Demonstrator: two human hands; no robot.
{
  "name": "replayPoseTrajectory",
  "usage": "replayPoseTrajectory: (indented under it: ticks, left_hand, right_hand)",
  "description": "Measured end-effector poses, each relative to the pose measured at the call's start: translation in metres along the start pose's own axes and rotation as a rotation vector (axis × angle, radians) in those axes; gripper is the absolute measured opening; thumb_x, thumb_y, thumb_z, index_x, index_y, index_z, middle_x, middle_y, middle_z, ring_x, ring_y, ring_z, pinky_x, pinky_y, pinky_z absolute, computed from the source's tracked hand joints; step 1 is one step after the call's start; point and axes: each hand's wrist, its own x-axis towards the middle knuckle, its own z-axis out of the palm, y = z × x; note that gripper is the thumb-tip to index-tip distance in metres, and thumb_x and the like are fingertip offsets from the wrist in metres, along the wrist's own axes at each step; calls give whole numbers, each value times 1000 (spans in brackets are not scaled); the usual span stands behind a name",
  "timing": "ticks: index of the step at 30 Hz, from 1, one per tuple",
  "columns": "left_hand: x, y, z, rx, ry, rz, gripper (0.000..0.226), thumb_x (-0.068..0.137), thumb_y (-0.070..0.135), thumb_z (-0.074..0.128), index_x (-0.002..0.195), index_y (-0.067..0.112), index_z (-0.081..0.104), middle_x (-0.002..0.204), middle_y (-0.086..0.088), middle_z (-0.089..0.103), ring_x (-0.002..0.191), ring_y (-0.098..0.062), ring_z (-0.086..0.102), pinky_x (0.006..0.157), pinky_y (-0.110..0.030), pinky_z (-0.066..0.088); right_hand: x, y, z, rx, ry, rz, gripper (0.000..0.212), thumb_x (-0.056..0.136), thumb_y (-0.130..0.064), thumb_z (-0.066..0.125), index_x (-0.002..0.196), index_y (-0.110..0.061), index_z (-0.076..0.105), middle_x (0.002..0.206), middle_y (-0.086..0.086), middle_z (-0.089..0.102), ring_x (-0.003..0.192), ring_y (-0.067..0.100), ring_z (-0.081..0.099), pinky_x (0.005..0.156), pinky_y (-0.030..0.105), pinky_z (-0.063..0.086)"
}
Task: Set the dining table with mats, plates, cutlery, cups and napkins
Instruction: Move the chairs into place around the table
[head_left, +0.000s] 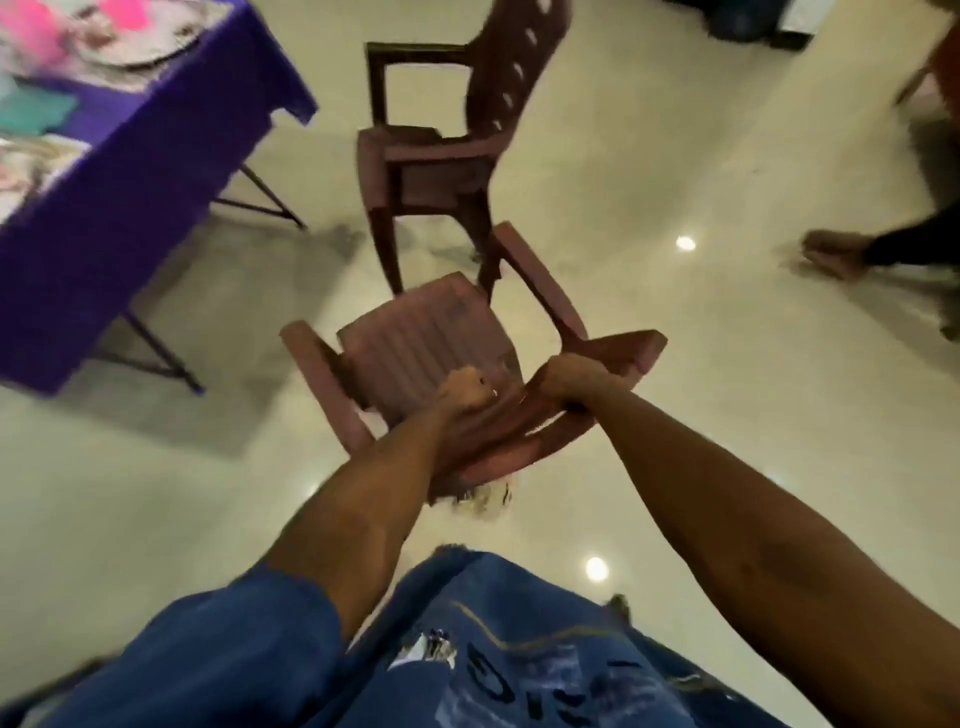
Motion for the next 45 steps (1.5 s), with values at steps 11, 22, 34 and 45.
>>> replayPoseTrajectory:
  ticks: [11, 22, 34, 45]
  left_hand:
    - [-98, 4, 26, -64, 43, -316, 93, 71, 91, 33, 119, 18, 65, 118, -4, 65, 101, -24, 62, 91, -39, 49]
    - [-90, 3, 39, 63, 201, -609, 59, 74, 64, 48, 105, 19, 68, 111, -2, 67, 96, -27, 62, 90, -45, 51]
    - [-90, 34, 38, 16, 289, -978, 65, 77, 68, 50, 119, 20, 61, 123, -5, 62, 111, -31, 59, 89, -45, 42]
    - [-64, 100, 55, -51, 723, -914, 59, 97, 56, 29, 89, 16, 72, 95, -6, 69, 99, -26, 59, 95, -42, 34]
  right_hand:
    - [-37, 22, 0, 96, 441, -478, 46, 98, -41, 39, 93, -6, 69, 91, 18, 68, 83, 37, 62, 73, 38, 46]
    - [-38, 55, 14, 201, 626, -393, 58, 100, -41, 31, 70, -8, 67, 63, 9, 64, 62, 28, 61, 76, 39, 49]
    - [-8, 52, -12, 142, 551, -587, 59, 96, -57, 33, 77, -17, 71, 64, 2, 64, 61, 23, 61, 63, 31, 53]
    - [84, 32, -83, 51, 467, -874, 69, 99, -54, 24, 84, -7, 72, 82, 15, 70, 78, 35, 64, 75, 42, 52]
